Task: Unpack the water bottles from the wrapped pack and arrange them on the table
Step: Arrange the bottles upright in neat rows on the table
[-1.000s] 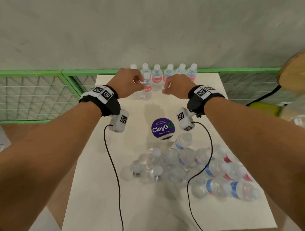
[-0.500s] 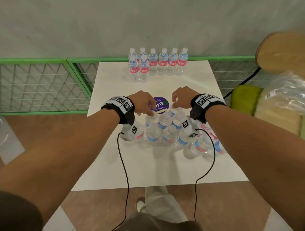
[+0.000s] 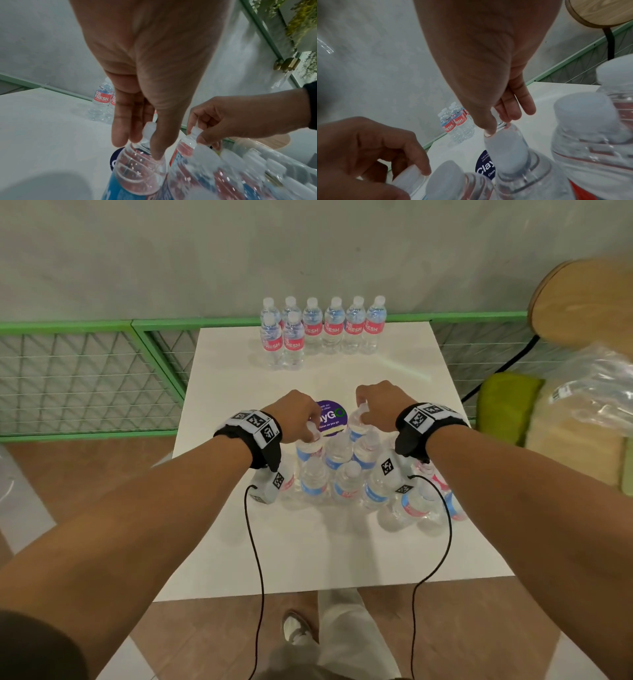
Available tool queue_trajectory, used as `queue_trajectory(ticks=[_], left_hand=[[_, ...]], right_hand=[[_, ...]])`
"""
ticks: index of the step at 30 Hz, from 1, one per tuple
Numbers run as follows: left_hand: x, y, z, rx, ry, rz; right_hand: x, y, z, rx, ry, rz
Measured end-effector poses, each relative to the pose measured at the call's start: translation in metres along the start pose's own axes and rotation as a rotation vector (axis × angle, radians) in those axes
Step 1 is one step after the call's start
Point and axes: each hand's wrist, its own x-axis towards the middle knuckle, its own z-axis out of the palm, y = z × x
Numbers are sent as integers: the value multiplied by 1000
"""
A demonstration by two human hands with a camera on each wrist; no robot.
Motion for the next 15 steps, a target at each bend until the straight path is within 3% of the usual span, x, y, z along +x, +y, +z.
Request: queue_trajectory(ticks=[6, 15], left_hand=[[48, -25, -49, -16, 61, -29], [166, -63, -108, 13, 128, -50]], right_hand=[[46, 14, -31, 44, 43, -14], [163, 40, -74, 88, 78, -60]])
